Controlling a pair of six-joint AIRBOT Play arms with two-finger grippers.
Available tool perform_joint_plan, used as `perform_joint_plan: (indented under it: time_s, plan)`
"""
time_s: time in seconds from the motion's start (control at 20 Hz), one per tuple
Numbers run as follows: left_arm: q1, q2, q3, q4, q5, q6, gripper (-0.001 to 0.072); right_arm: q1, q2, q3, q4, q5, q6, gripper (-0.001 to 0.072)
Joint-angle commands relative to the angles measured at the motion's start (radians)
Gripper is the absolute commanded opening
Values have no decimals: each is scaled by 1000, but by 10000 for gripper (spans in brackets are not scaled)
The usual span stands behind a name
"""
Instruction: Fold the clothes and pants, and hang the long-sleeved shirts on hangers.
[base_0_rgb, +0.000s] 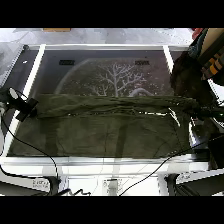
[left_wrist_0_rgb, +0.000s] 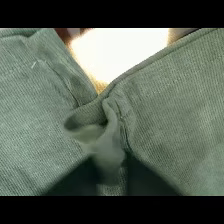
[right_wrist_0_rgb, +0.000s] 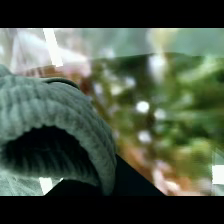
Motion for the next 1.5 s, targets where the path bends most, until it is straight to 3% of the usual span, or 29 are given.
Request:
perform_joint_plan:
  time_s: [0.0,0.25,0.4,0.5,0.6,0.7,1.0,1.25,1.45]
  plan:
    - [0,1,6,-22,91,12,18,2,0,1,2,0,0,39]
    - [-9,3,233,-301,481,511,18,2,0,2,96,-10,-1,39]
    - [-14,37,378,-327,534,712,17,2,0,2,178,-27,-1,39]
    - [-11,75,381,-251,496,837,16,2,0,1,209,-34,-1,39]
    - [5,71,357,-88,321,840,16,3,0,1,213,-43,0,39]
    - [33,71,241,-55,283,840,14,10,0,1,214,-53,0,39]
    - [79,64,-156,-54,397,835,16,69,0,1,217,-142,0,39]
    - [98,48,-197,-50,410,835,17,101,0,1,216,-270,10,39]
    - [111,48,-196,-54,431,835,20,101,0,1,201,-384,148,39]
